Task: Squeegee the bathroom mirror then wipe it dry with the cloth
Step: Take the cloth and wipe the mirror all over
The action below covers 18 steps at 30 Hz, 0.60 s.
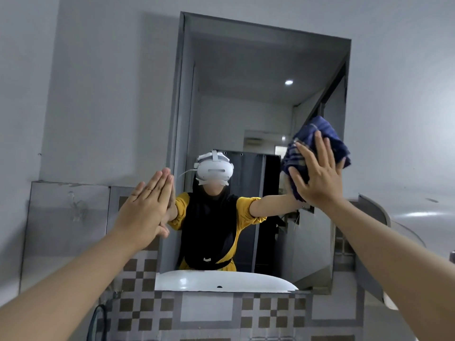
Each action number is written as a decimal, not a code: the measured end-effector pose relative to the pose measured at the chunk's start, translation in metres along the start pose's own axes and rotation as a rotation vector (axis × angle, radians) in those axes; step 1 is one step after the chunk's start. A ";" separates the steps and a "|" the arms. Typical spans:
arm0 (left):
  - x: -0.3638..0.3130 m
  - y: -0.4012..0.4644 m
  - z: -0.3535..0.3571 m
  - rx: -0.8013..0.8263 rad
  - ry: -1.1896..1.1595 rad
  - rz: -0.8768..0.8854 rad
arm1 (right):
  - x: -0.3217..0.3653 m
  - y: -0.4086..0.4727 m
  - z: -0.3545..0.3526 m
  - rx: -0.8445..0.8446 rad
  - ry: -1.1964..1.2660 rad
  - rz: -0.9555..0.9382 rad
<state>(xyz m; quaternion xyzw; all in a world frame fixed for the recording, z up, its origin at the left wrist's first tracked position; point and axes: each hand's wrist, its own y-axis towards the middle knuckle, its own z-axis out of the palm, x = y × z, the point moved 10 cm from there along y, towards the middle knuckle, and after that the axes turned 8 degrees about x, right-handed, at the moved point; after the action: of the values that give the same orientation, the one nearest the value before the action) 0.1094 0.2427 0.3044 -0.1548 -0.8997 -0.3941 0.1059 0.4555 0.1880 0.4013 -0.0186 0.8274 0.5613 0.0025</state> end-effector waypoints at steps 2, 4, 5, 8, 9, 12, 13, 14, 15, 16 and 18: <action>0.000 0.001 0.001 0.003 -0.009 -0.010 | -0.022 -0.015 0.002 -0.023 0.103 0.149; 0.002 0.001 0.004 0.005 -0.018 -0.022 | -0.034 -0.030 0.006 -0.044 0.186 0.292; 0.003 0.000 0.003 -0.009 -0.018 -0.028 | -0.036 -0.036 0.009 -0.056 0.218 0.366; 0.003 0.002 0.001 -0.019 0.005 -0.009 | -0.028 -0.051 0.017 -0.087 0.291 0.582; 0.001 0.002 0.002 -0.006 0.029 -0.001 | -0.020 -0.055 0.021 -0.089 0.315 0.631; -0.004 -0.003 0.000 0.005 0.054 0.026 | 0.016 -0.064 0.033 -0.094 0.353 0.676; -0.003 -0.008 -0.001 -0.005 0.046 0.029 | 0.031 -0.066 0.036 -0.094 0.361 0.668; -0.003 -0.012 0.000 -0.034 0.029 0.033 | 0.045 -0.067 0.039 -0.091 0.369 0.654; -0.003 -0.017 0.003 -0.053 0.016 0.039 | 0.060 -0.067 0.042 -0.086 0.375 0.633; -0.004 -0.022 0.005 -0.071 0.007 0.052 | 0.074 -0.066 0.044 -0.076 0.383 0.605; -0.008 -0.030 0.011 -0.092 -0.007 0.077 | 0.103 -0.060 0.047 -0.052 0.390 0.528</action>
<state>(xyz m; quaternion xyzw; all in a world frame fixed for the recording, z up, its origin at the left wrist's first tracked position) 0.1050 0.2296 0.2742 -0.1956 -0.8743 -0.4302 0.1105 0.3542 0.2065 0.3257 0.0893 0.7740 0.5493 -0.3022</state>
